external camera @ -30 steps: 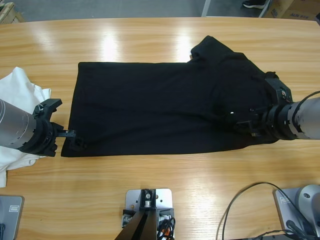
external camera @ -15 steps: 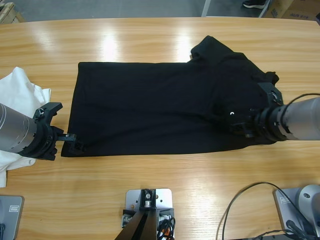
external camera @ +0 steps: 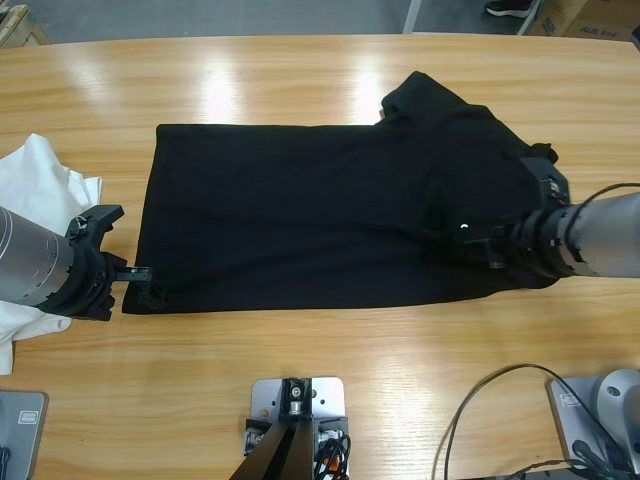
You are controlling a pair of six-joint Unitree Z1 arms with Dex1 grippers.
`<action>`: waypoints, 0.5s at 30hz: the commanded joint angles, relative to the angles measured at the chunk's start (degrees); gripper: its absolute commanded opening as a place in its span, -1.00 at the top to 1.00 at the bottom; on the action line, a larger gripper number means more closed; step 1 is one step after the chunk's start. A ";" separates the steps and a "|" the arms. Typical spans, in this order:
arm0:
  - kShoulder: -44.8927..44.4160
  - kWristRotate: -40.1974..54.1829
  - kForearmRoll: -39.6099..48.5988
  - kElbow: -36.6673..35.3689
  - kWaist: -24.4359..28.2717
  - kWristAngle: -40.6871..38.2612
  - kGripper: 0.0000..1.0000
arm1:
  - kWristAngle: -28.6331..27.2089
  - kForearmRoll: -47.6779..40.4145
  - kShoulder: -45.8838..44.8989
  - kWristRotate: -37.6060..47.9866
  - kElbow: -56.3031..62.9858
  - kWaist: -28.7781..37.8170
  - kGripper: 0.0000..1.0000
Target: Fold clothes
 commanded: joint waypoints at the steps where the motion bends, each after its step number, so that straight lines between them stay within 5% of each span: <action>1: 0.95 -0.52 -0.58 1.47 -0.67 -0.11 -0.92 | 0.79 -0.72 2.10 -1.00 1.36 0.51 -0.28; 8: 2.11 -0.78 -1.41 1.09 -0.67 -0.11 -0.92 | -3.64 11.85 -4.61 1.05 -0.54 0.51 -0.28; 15: 1.74 -1.25 -1.32 1.47 -0.67 -0.12 -0.92 | -1.62 1.82 1.96 0.76 2.55 0.42 -0.28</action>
